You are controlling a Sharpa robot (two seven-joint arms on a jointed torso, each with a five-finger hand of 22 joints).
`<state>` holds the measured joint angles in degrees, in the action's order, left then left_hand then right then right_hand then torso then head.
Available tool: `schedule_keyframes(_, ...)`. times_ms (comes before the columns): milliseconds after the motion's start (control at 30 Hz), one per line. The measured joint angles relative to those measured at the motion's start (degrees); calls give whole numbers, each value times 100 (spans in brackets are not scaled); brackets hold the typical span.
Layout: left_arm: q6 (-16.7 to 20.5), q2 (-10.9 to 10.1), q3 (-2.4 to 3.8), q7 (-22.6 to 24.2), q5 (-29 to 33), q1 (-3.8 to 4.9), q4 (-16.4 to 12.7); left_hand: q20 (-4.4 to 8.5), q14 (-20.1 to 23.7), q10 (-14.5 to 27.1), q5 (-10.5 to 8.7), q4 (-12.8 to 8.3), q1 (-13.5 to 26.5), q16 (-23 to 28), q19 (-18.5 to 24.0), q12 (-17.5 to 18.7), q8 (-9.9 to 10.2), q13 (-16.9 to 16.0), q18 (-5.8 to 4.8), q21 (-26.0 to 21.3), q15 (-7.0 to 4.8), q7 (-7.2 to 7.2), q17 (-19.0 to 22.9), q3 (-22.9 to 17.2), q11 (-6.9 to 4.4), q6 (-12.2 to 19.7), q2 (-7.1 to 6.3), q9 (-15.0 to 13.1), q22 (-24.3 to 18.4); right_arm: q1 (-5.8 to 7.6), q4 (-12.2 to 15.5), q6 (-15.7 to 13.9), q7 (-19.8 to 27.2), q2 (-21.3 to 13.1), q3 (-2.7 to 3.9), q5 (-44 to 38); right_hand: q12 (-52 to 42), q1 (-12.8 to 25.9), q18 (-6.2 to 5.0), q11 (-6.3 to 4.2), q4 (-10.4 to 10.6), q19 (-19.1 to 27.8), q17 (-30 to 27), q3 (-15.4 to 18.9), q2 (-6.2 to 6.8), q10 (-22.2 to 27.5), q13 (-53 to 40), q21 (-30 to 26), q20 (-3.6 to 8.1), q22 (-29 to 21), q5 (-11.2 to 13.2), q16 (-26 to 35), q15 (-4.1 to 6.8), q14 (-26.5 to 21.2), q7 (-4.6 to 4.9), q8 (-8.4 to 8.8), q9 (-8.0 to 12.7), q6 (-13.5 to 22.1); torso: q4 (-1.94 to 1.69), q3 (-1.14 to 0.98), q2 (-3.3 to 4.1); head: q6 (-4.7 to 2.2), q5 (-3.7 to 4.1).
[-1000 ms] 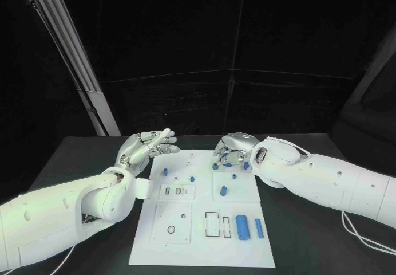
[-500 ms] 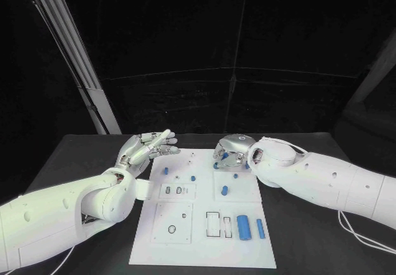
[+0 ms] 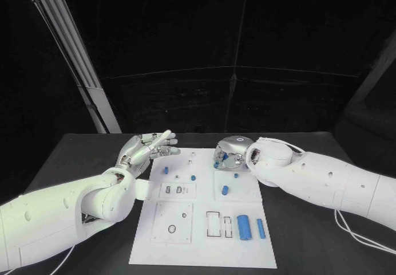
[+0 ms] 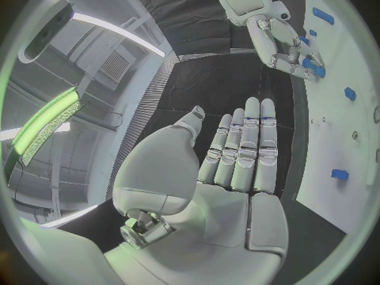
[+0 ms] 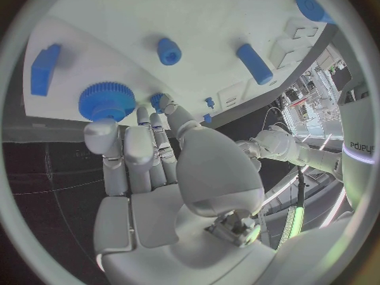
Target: Assemble the parts on the task board
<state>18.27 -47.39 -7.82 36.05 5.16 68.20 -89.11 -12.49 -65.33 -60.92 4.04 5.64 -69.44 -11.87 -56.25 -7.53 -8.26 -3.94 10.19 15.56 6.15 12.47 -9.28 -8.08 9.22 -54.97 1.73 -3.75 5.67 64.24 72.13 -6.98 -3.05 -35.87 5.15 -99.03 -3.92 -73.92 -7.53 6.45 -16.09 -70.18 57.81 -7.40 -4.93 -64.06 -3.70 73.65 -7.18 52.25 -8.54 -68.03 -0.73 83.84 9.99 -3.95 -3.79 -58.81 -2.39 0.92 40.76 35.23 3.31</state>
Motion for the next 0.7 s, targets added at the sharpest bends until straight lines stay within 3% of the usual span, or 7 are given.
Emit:
schedule_keyframes(233, -26, 1, 0, -50, 1, 0, 24, -20, 0, 0, 0, -20, 0, 11, -20, 22, 8, 0, -1, 0, 0, 0, -12, 8, 0, 0, 0, 1, -12, 3, -5, 100, 10, 25, 0, 0, 0, 76, -1, -23, 29, -131, 187, -224, -76, -23, 0, 190, 12, 316, 0, -202, 0, 0, -20, 0, 0, -63, 0, -2, 13, 21, -9)
schedule_keyframes(333, -37, 3, 0, -68, 1, 0, 28, -20, 0, 0, 0, -20, 0, 11, -20, 21, 7, 1, 0, 0, 0, 0, -12, 8, 0, 0, 0, 1, -12, 7, -17, 128, 21, 36, 3, 2, 0, 104, 90, -32, 41, -182, 346, -337, -104, -33, 0, 290, 23, 467, 15, -352, 0, 0, -2, 1, 1, -83, 1, -2, 18, 22, -14)
schedule_keyframes(633, -65, 9, -1, -115, 1, 1, 48, -20, 0, 0, 0, -36, -26, 33, -20, 45, 27, 1, -1, -21, 0, 0, -19, -8, 0, 0, 26, 1, -23, 14, -40, 161, 63, 57, 7, 51, 0, 172, 89, -52, 54, -202, 455, -483, -38, -53, 1, 334, 3, 546, 22, -484, 1, 0, 2, 1, 4, -90, 2, 1, 30, 34, -22)
schedule_keyframes(700, -69, 9, -1, -125, 1, 1, 51, -20, 0, 0, 0, -36, -26, 33, -20, 45, 27, 1, -1, -21, 0, 0, -23, -8, 0, 0, 26, 1, -25, 15, -40, 152, 69, 58, 8, 66, 0, 173, 89, -69, 67, -204, 480, -551, -37, -104, -1, 360, 5, 573, 22, -523, 1, 0, -40, 3, 6, -141, 2, 4, 33, 40, -22)
